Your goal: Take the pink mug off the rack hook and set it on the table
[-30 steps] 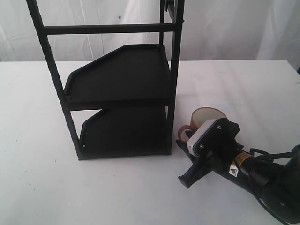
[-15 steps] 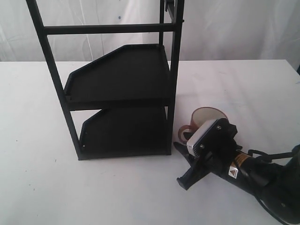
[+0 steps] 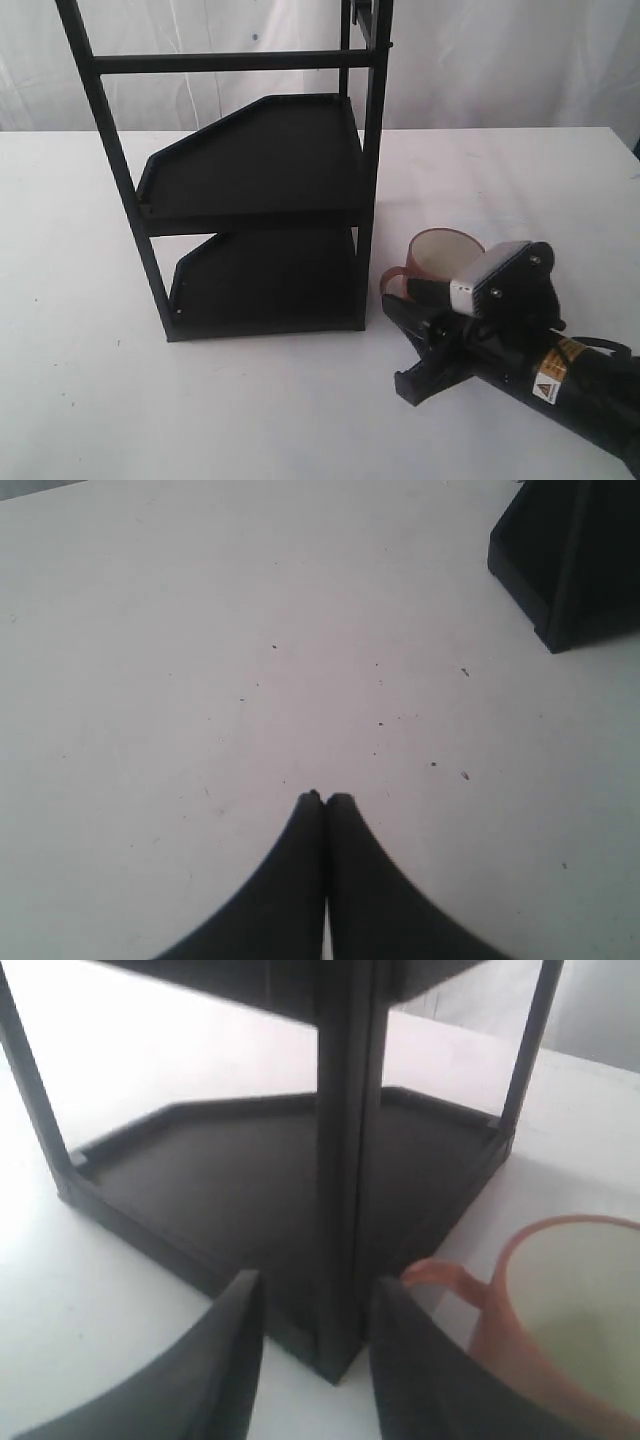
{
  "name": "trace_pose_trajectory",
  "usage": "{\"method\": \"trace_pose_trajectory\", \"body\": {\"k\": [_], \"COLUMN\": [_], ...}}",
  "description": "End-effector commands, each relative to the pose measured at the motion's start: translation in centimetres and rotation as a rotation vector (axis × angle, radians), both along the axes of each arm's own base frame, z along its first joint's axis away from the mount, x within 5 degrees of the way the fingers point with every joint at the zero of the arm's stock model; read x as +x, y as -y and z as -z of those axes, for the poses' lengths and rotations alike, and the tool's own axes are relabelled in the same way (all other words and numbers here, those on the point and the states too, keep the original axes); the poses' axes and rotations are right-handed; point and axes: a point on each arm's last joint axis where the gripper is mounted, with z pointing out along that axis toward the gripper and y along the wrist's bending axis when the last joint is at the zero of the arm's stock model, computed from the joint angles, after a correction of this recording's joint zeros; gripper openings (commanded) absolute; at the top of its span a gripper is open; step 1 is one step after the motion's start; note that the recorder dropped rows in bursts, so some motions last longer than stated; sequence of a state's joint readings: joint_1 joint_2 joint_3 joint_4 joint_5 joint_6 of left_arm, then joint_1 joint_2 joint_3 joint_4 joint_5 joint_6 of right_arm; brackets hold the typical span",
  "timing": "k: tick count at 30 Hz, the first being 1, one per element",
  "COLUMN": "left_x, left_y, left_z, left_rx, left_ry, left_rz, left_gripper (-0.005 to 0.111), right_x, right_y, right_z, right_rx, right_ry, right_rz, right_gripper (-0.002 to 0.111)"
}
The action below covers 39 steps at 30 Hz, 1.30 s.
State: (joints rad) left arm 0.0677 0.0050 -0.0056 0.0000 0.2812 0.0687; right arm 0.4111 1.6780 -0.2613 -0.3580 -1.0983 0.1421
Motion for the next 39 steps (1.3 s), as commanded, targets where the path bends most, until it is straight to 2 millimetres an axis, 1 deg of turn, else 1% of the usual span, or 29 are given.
{"method": "trace_pose_trajectory", "body": {"k": [1,2,3,4,5,6,7,8,9,10,11,12,14,15,17,23,28,30,32,36,39], "left_x": [0.0,0.0,0.0,0.0,0.0,0.0,0.0,0.0,0.0,0.0,0.0,0.0,0.0,0.0,0.0,0.0,0.0,0.0,0.0,0.0,0.0], "left_y": [0.0,0.0,0.0,0.0,0.0,0.0,0.0,0.0,0.0,0.0,0.0,0.0,0.0,0.0,0.0,0.0,0.0,0.0,0.0,0.0,0.0], "left_z": [0.1,0.1,0.1,0.1,0.1,0.1,0.1,0.1,0.1,0.1,0.1,0.1,0.1,0.1,0.1,0.1,0.1,0.1,0.1,0.1,0.1], "left_rx": [-0.002,-0.002,-0.002,-0.002,-0.002,-0.002,-0.002,-0.002,-0.002,-0.002,-0.002,-0.002,-0.002,-0.002,-0.002,-0.002,-0.002,-0.002,-0.002,-0.002,-0.002], "left_ry": [0.001,0.001,0.001,0.001,0.001,0.001,0.001,0.001,0.001,0.001,0.001,0.001,0.001,0.001,0.001,0.001,0.001,0.001,0.001,0.001,0.001], "left_rz": [-0.001,-0.001,-0.001,-0.001,-0.001,-0.001,-0.001,-0.001,-0.001,-0.001,-0.001,-0.001,-0.001,-0.001,-0.001,-0.001,-0.001,-0.001,-0.001,-0.001,-0.001], "left_gripper": [0.0,0.0,0.0,0.0,0.0,0.0,0.0,0.0,0.0,0.0,0.0,0.0,0.0,0.0,0.0,0.0,0.0,0.0,0.0,0.0,0.0], "right_x": [-1.5,-2.1,-2.2,-2.4,-2.5,-2.6,-2.5,-2.6,-2.5,-2.3,-2.2,-2.3,-3.0,-3.6,-4.5,-4.9,-4.6,-4.8,-5.5,-6.6,-7.5], "right_y": [0.8,1.3,1.7,2.6,2.9,3.8,4.1,4.5,4.7,4.8,4.7,4.7,4.5,4.5,4.5,4.7,4.7,5.4,6.8,9.5,10.4], "right_z": [-2.9,-4.5,-5.1,-6.1,-6.4,-7.1,-7.5,-8.4,-8.6,-9.5,-10.1,-10.2,-10.3,-10.3,-10.6,-11.1,-11.5,-12.3,-13.4,-14.7,-15.7], "right_rx": [0.118,0.238,0.297,0.429,0.443,0.334,0.214,-0.042,-0.076,-0.084,-0.116,-0.142,-0.197,-0.212,-0.194,-0.182,-0.16,-0.126,-0.082,-0.025,0.004], "right_ry": [0.054,0.036,0.0,-0.119,-0.152,-0.173,-0.141,-0.135,-0.184,-0.249,-0.296,-0.346,-0.433,-0.482,-0.52,-0.496,-0.449,-0.403,-0.354,-0.291,-0.215], "right_rz": [0.028,0.073,0.114,0.229,0.273,0.361,0.37,0.367,0.379,0.389,0.364,0.343,0.292,0.269,0.254,0.251,0.267,0.305,0.37,0.535,0.597], "right_gripper": [0.034,0.032,0.03,0.021,0.016,0.004,0.0,0.0,0.0,0.0,0.0,0.0,0.0,0.0,0.0,0.0,0.0,0.0,0.0,0.0,0.0]}}
